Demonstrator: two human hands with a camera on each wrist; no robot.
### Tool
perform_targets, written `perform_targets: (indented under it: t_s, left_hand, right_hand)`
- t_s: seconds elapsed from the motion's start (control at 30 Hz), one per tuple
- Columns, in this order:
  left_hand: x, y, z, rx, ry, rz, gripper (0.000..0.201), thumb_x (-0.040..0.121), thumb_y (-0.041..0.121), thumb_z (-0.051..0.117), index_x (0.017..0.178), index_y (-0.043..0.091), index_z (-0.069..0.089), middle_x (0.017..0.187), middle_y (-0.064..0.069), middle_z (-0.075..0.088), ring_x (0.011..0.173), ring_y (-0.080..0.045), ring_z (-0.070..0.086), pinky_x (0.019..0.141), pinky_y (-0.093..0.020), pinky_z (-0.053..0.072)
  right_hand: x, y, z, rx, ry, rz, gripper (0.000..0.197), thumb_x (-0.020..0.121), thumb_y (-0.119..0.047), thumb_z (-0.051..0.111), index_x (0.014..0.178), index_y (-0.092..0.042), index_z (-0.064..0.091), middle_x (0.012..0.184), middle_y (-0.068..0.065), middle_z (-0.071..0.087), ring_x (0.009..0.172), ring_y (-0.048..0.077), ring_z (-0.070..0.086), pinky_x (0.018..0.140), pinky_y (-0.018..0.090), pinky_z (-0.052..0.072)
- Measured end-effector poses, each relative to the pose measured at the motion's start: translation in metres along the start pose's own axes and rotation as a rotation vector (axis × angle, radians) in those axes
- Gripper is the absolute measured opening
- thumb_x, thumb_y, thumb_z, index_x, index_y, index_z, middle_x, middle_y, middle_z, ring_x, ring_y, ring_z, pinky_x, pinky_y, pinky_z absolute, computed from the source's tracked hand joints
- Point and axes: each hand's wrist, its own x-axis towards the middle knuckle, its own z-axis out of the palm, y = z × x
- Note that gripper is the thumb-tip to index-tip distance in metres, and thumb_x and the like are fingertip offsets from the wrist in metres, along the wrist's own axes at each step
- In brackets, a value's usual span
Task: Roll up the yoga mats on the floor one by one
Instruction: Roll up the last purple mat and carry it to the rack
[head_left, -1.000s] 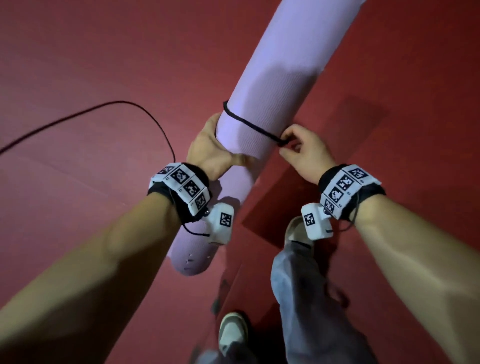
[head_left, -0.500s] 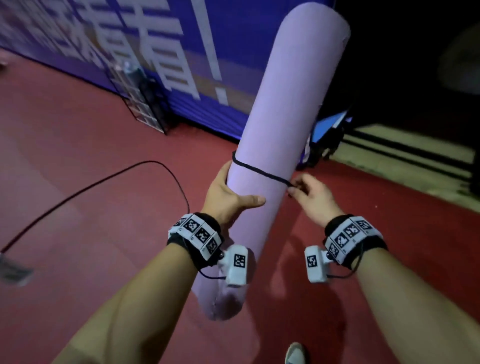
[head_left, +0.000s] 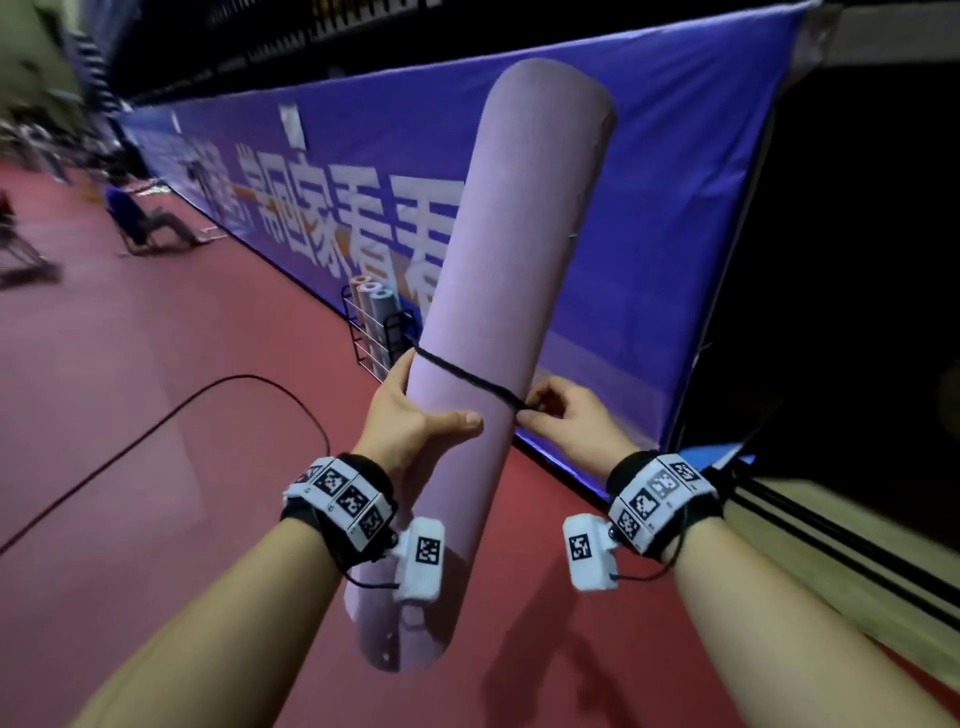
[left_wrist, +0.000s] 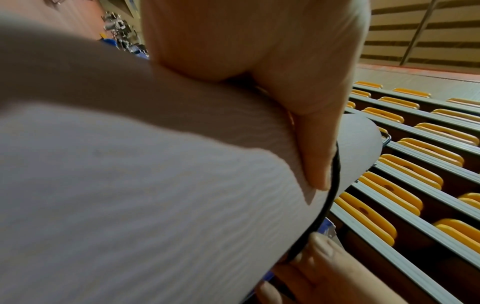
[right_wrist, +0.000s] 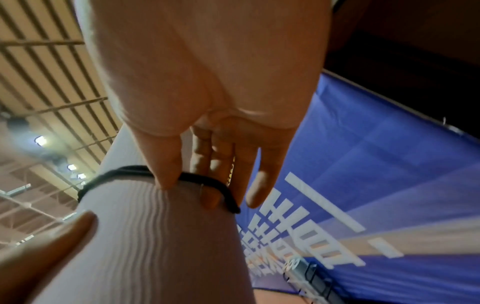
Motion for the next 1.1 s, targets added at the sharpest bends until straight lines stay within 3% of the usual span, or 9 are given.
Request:
perform_targets:
  t_s: [0.1,0.23,0.3,0.33,0.47,0.63,0.8,0.93,1.1]
  left_hand:
    - [0.029,0.0,-0.021,0.044,0.051,0.049,0.083,0.047,0.003,0.091,0.124,0.016,0.061,0.105,-0.002,0.075,0.09,-0.014,0.072,0.069,-0.026,0.057]
    - [0.073,-0.009,-0.053,-0.058,0.087,0.043,0.075,0.057,-0.013,0.086,0.124,0.007,0.058,0.101,-0.009,0.076,0.084,-0.017,0.073,0.065,-0.028,0.058]
    - [0.104,-0.015,-0.079,-0.105,0.087,0.052,0.075,0.056,-0.005,0.086,0.125,0.006,0.057,0.106,-0.013,0.075,0.089,-0.024,0.073,0.068,-0.033,0.059]
    - [0.122,-0.018,-0.096,-0.123,0.089,0.062,0.077,0.056,-0.001,0.086,0.127,0.006,0.056,0.109,-0.014,0.074,0.092,-0.026,0.072,0.07,-0.035,0.059]
    - [0.211,-0.014,-0.162,-0.132,0.067,0.125,0.101,0.055,0.01,0.091,0.143,0.015,0.043,0.124,-0.014,0.068,0.108,-0.032,0.069,0.081,-0.045,0.059]
    - [0.306,-0.004,-0.236,-0.075,0.025,0.166,0.12,0.055,0.015,0.094,0.153,0.032,0.027,0.136,-0.004,0.062,0.119,-0.023,0.065,0.094,-0.046,0.057]
    - [0.386,-0.038,-0.293,0.035,0.019,0.147,0.1,0.057,0.013,0.096,0.14,0.031,0.043,0.123,-0.003,0.068,0.111,-0.024,0.068,0.092,-0.052,0.057]
    - [0.461,-0.08,-0.331,0.173,0.097,0.062,0.117,0.04,0.038,0.1,0.137,0.036,0.035,0.125,0.004,0.064,0.111,-0.015,0.066,0.098,-0.047,0.054]
    - [0.585,-0.118,-0.373,0.288,0.022,-0.004,0.119,0.041,0.039,0.099,0.135,0.035,0.027,0.123,0.007,0.06,0.111,-0.015,0.064,0.098,-0.042,0.054]
  right_hand:
    - [0.033,-0.008,0.018,0.116,-0.001,-0.019,0.03,0.085,-0.015,0.078,0.103,-0.026,0.056,0.093,0.002,0.062,0.084,0.009,0.059,0.084,0.023,0.047]
    - [0.093,-0.008,0.052,0.131,0.006,0.01,0.069,0.081,-0.041,0.079,0.138,-0.03,0.042,0.125,0.0,0.053,0.103,0.014,0.063,0.094,0.029,0.052]
    - [0.129,-0.013,0.071,0.143,-0.036,0.051,0.077,0.081,-0.05,0.076,0.145,-0.033,0.037,0.127,-0.002,0.052,0.105,0.012,0.062,0.097,0.037,0.053]
    - [0.148,-0.019,0.083,0.163,-0.071,0.065,0.074,0.086,-0.044,0.073,0.148,-0.033,0.034,0.123,-0.002,0.053,0.102,0.008,0.062,0.098,0.038,0.053]
    - [0.23,-0.043,0.131,0.223,-0.163,0.094,0.069,0.093,-0.034,0.065,0.151,-0.036,0.027,0.113,-0.007,0.058,0.1,0.006,0.064,0.095,0.037,0.053]
    - [0.336,-0.074,0.186,0.365,-0.152,0.049,0.054,0.095,-0.012,0.063,0.136,-0.036,0.037,0.106,-0.005,0.068,0.086,-0.001,0.071,0.064,0.016,0.054]
    - [0.429,-0.059,0.234,0.437,-0.199,0.071,0.058,0.087,-0.002,0.069,0.135,-0.024,0.046,0.117,0.0,0.071,0.098,0.012,0.072,0.071,0.024,0.057]
    - [0.51,-0.014,0.273,0.52,-0.211,0.141,0.076,0.072,-0.006,0.077,0.14,-0.013,0.043,0.121,0.01,0.07,0.109,0.027,0.069,0.079,0.034,0.058]
    - [0.635,0.038,0.311,0.585,-0.196,0.154,0.074,0.071,-0.003,0.077,0.138,-0.006,0.045,0.121,0.017,0.069,0.108,0.032,0.068,0.079,0.034,0.058]
